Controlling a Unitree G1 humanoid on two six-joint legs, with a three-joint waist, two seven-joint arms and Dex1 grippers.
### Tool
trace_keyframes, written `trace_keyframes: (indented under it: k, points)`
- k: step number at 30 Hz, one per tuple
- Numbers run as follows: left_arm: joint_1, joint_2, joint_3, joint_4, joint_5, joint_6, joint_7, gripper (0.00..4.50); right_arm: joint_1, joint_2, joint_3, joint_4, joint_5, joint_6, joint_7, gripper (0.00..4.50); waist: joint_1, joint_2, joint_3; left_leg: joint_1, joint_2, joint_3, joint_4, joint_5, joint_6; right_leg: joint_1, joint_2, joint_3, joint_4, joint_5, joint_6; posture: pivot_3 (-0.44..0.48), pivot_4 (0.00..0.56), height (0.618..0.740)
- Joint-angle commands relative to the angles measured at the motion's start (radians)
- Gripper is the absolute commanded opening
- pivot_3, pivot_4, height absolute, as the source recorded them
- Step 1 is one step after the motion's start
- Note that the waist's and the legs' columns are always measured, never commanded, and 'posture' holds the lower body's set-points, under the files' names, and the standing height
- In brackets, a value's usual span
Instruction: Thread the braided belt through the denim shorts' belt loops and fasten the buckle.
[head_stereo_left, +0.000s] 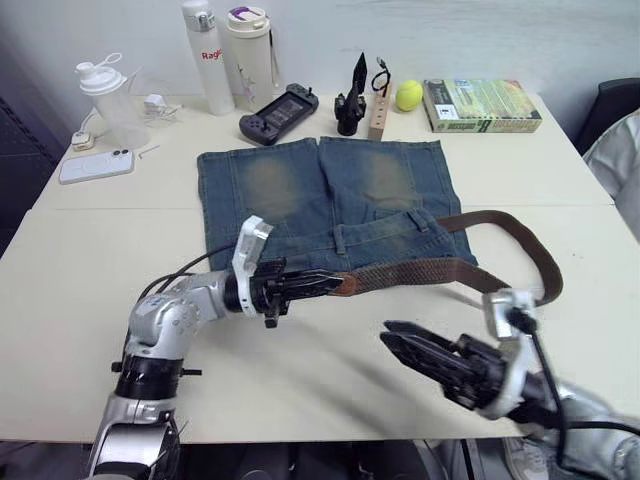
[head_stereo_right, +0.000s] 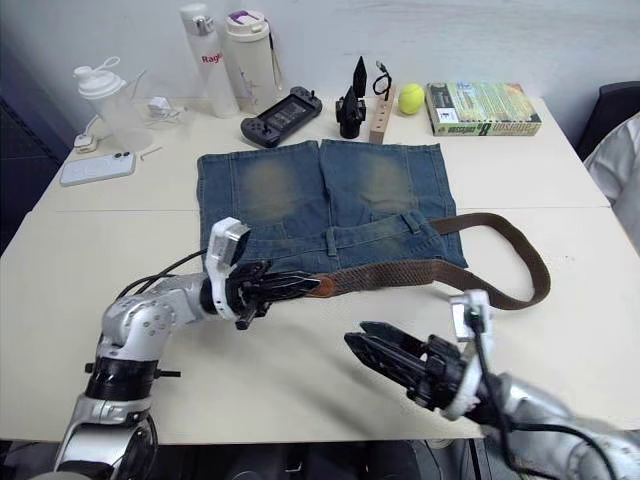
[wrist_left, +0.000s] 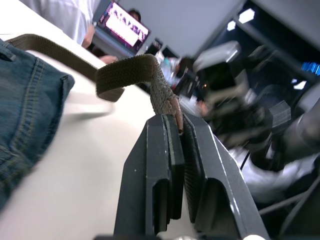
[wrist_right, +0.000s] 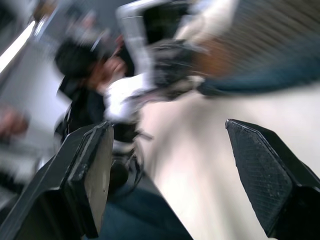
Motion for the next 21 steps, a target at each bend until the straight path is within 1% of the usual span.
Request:
trace_keyframes:
  k: [1,2,4,6,9,12,15,17,18,19,20,21]
  points:
    - [0.025,-0.015,0.045,-0.087,-0.105,0.070,0.072,0.00,0.018,0.074,0.082,-0.007,-0.026,-0.075,-0.072,3.84,0.001,0.000,0.000,0.000,0.000,0.000,0.001,0.000,0.000,0.000,0.000,0.000,0.000,0.000,0.000,0.000,0.150,0.720]
    - [0.033,-0.012,0.042,-0.097,-0.109,0.075,0.077,0.00,0.012,0.102,0.086,-0.001,-0.025,-0.104,-0.086,3.84,0.001,0.000,0.000,0.000,0.000,0.000,0.001,0.000,0.000,0.000,0.000,0.001,0.000,0.000,0.000,0.000,0.150,0.720]
    - [0.049,-0.004,0.030,-0.118,-0.110,0.079,0.082,0.00,-0.014,0.199,0.081,0.048,0.000,-0.201,-0.156,3.84,0.002,0.000,0.000,0.000,-0.001,0.000,0.001,0.000,0.000,-0.001,0.001,0.001,0.000,0.000,0.000,0.000,0.150,0.720]
    - [0.053,-0.005,0.027,-0.128,-0.117,0.085,0.090,0.00,-0.042,0.272,0.075,0.068,-0.001,-0.264,-0.180,3.84,0.002,0.000,0.000,0.001,0.000,0.001,0.000,0.000,0.000,-0.001,0.001,0.002,0.000,0.000,0.000,0.000,0.150,0.720]
    - [0.050,-0.010,0.023,-0.124,-0.117,0.083,0.102,0.00,-0.089,0.318,0.059,0.059,0.025,-0.317,-0.186,3.84,0.001,0.000,0.000,0.000,-0.001,0.002,-0.001,0.000,0.000,-0.002,0.002,0.004,0.001,0.000,0.000,0.000,0.150,0.720]
    - [0.048,-0.011,0.021,-0.123,-0.118,0.081,0.111,0.00,-0.103,0.318,0.059,0.061,0.024,-0.338,-0.213,3.84,0.000,0.001,0.000,0.001,0.000,0.003,-0.001,0.000,0.000,-0.003,0.002,0.004,0.001,0.000,0.000,0.000,0.150,0.720]
    - [0.047,-0.011,0.020,-0.124,-0.118,0.079,0.114,0.00,-0.104,0.313,0.073,0.065,0.001,-0.340,-0.210,3.04,0.000,0.001,0.000,0.001,0.000,0.003,-0.001,0.000,0.000,-0.003,0.002,0.004,0.001,0.000,0.000,0.000,0.150,0.720]
    - [0.046,-0.010,0.018,-0.124,-0.116,0.078,0.115,0.00,-0.103,0.312,0.078,0.064,-0.006,-0.340,-0.207,2.07,0.000,0.001,0.000,0.001,0.000,0.003,-0.001,0.000,0.000,-0.003,0.002,0.005,0.001,0.000,0.000,0.000,0.150,0.720]
    - [0.046,-0.009,0.017,-0.124,-0.114,0.077,0.116,0.00,-0.102,0.313,0.081,0.063,-0.007,-0.340,-0.204,1.84,0.000,0.001,0.000,0.001,0.000,0.003,-0.001,0.000,0.000,-0.003,0.002,0.005,0.001,0.000,0.000,0.000,0.150,0.720]
    - [0.046,-0.008,0.016,-0.124,-0.113,0.077,0.116,0.00,-0.101,0.315,0.083,0.062,-0.007,-0.341,-0.202,1.17,0.000,0.001,0.000,0.001,0.000,0.003,-0.001,0.000,0.000,-0.003,0.002,0.005,0.001,0.000,0.000,0.000,0.150,0.720]
    - [0.045,-0.009,0.015,-0.123,-0.112,0.076,0.119,0.00,-0.099,0.310,0.086,0.061,-0.007,-0.336,-0.195,0.91,0.000,0.001,0.000,0.001,0.000,0.003,-0.001,0.000,0.000,-0.003,0.002,0.005,0.001,0.000,0.000,0.000,0.150,0.720]
    - [0.043,-0.010,0.014,-0.121,-0.110,0.075,0.122,0.00,-0.098,0.304,0.089,0.060,-0.004,-0.330,-0.190,0.34,0.000,0.001,0.000,0.001,0.000,0.003,-0.001,0.000,0.000,-0.003,0.002,0.005,0.001,0.000,0.000,0.000,0.150,0.720]
